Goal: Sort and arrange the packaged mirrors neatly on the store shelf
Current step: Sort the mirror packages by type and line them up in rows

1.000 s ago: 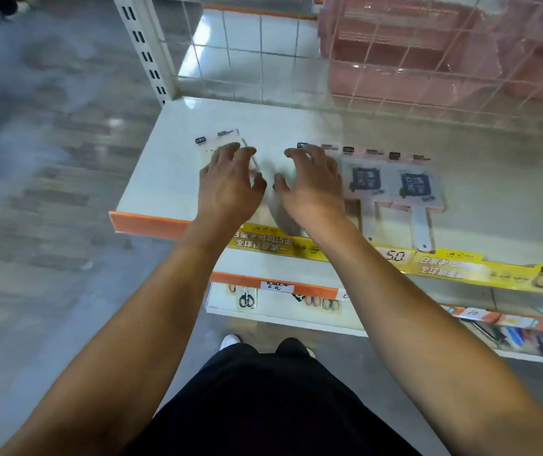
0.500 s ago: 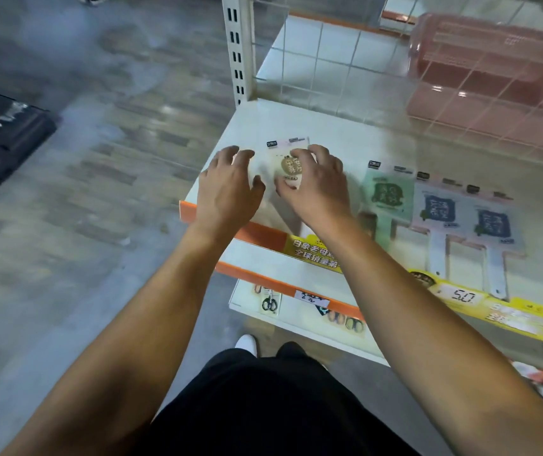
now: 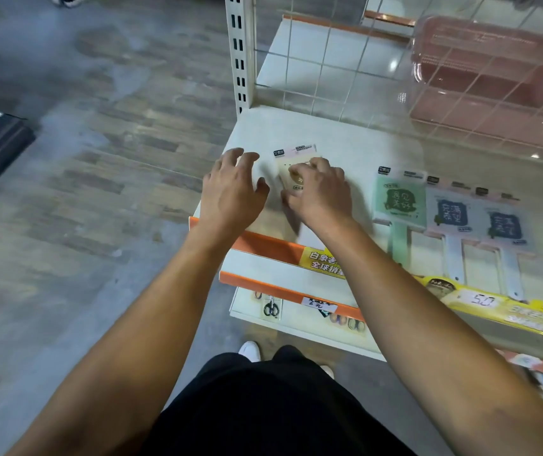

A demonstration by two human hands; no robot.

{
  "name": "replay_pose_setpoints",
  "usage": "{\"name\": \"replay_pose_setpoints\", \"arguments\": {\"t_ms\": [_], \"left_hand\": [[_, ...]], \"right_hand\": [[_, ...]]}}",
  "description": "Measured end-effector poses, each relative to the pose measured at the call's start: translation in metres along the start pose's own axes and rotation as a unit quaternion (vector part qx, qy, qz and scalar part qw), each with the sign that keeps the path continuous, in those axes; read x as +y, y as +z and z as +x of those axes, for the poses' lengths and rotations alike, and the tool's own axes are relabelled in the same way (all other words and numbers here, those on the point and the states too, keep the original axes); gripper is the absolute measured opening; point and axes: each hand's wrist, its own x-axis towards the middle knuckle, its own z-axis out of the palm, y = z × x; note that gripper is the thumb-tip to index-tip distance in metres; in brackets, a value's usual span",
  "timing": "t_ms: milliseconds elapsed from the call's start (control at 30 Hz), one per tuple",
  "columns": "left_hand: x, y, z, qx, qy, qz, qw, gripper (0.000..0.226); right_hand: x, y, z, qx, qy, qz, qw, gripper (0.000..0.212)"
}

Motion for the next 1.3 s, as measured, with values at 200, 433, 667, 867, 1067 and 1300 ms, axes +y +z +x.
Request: {"name": "replay_pose_setpoints", "arguments": {"t_ms": [200, 433, 667, 867, 1067, 1300], "left_hand": [[-0.008, 0.001, 0.004, 0.005, 0.028, -0.017, 0.999, 0.046], [-0.004, 0.000, 0.006, -0.014, 0.051, -0.024, 0.998, 0.046], [0.035, 0.007, 0.010, -0.032, 0.088, -0.026, 0.995, 0.048], [0.087, 0.028, 0.007, -0.049, 0.145, -0.035, 0.988, 0.048], [0.136, 0.048, 0.000, -0.089, 0.169, -0.034, 0.981, 0.049], [0.172, 0.059, -0.007, -0.108, 0.176, -0.036, 0.978, 0.046]], "right_hand": [[-0.009, 0.000, -0.004, 0.011, 0.031, 0.000, 0.999, 0.041], [-0.013, -0.008, -0.012, 0.050, 0.049, 0.026, 0.997, 0.037], [0.012, -0.036, -0.023, 0.069, 0.089, 0.023, 0.993, 0.034], [0.058, -0.059, -0.039, 0.094, 0.144, 0.020, 0.985, 0.031], [0.101, -0.079, -0.060, 0.090, 0.181, 0.002, 0.979, 0.041], [0.137, -0.094, -0.072, 0.105, 0.210, -0.001, 0.972, 0.038]]}}
